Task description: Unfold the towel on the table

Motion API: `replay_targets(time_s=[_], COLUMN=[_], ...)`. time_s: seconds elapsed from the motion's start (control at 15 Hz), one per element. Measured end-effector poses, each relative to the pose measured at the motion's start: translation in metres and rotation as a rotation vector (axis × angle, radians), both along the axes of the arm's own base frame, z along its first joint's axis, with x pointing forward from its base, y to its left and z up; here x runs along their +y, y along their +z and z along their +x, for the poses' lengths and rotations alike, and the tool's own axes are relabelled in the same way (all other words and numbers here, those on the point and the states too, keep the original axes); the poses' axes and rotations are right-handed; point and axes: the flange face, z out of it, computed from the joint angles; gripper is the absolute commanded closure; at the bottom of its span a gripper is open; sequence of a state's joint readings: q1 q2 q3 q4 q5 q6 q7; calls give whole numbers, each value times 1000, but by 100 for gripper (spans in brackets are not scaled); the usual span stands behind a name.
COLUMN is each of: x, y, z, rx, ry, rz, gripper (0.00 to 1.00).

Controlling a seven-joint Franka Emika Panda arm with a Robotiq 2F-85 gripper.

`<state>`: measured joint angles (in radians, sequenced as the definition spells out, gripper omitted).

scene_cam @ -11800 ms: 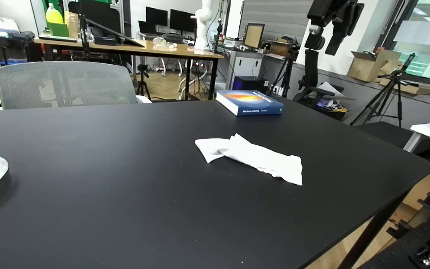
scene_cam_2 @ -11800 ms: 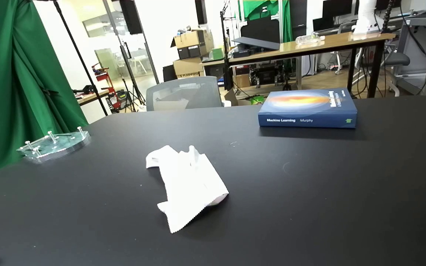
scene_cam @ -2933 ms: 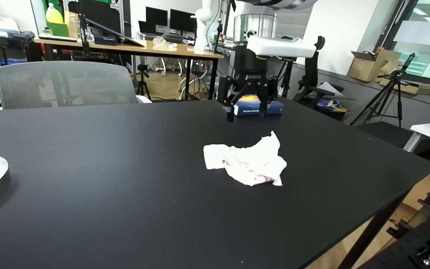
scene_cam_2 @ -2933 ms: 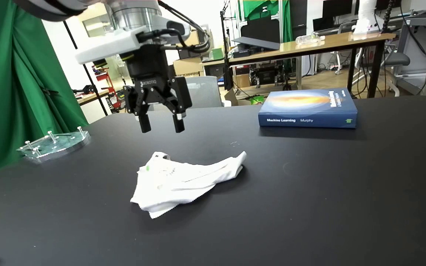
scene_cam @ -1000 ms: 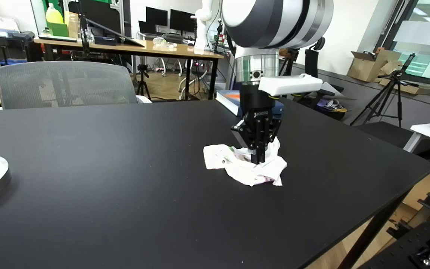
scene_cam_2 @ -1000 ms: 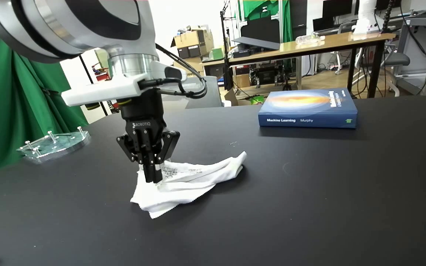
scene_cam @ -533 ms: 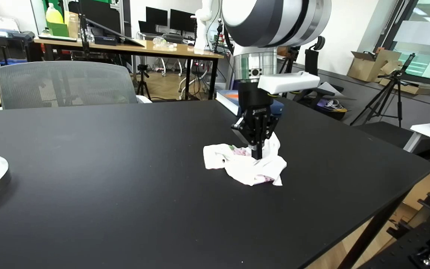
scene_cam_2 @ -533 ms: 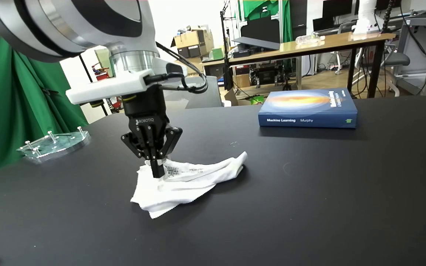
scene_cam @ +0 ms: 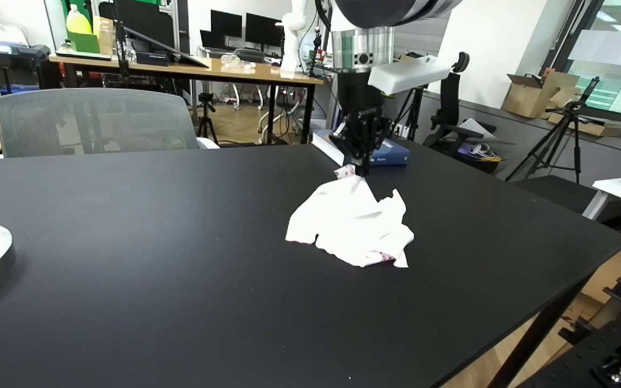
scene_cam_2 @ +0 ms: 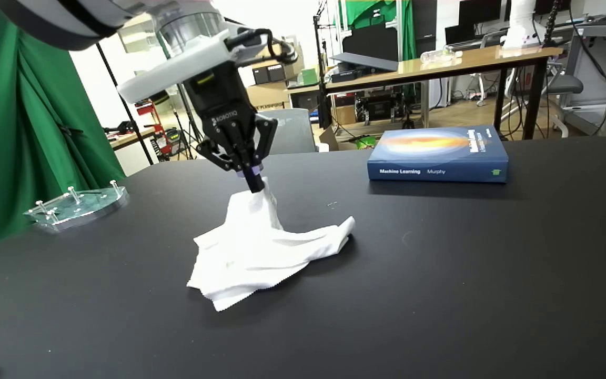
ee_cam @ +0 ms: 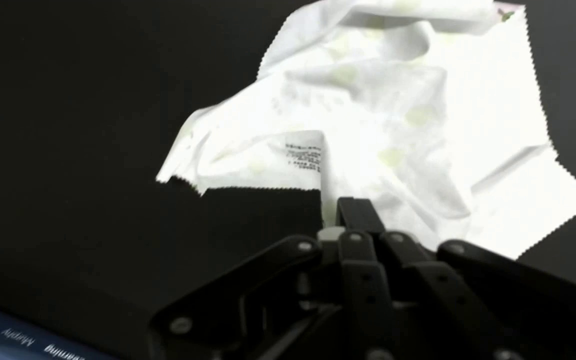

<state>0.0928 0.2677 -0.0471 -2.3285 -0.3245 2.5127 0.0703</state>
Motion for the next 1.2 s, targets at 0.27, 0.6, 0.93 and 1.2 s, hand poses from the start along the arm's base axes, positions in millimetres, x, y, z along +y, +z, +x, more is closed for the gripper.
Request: replay_targets(time_s=[0.27, 0.6, 0.93, 1.2], x=[-17, -41, -45, -39], y=[14, 6, -19, -17], z=[28, 57, 70, 74], rx=[-61, -83, -40, -50], ry=[-31, -91, -112, -101], rz=[-36, -69, -84, -84], gripper=[100, 100, 53, 27])
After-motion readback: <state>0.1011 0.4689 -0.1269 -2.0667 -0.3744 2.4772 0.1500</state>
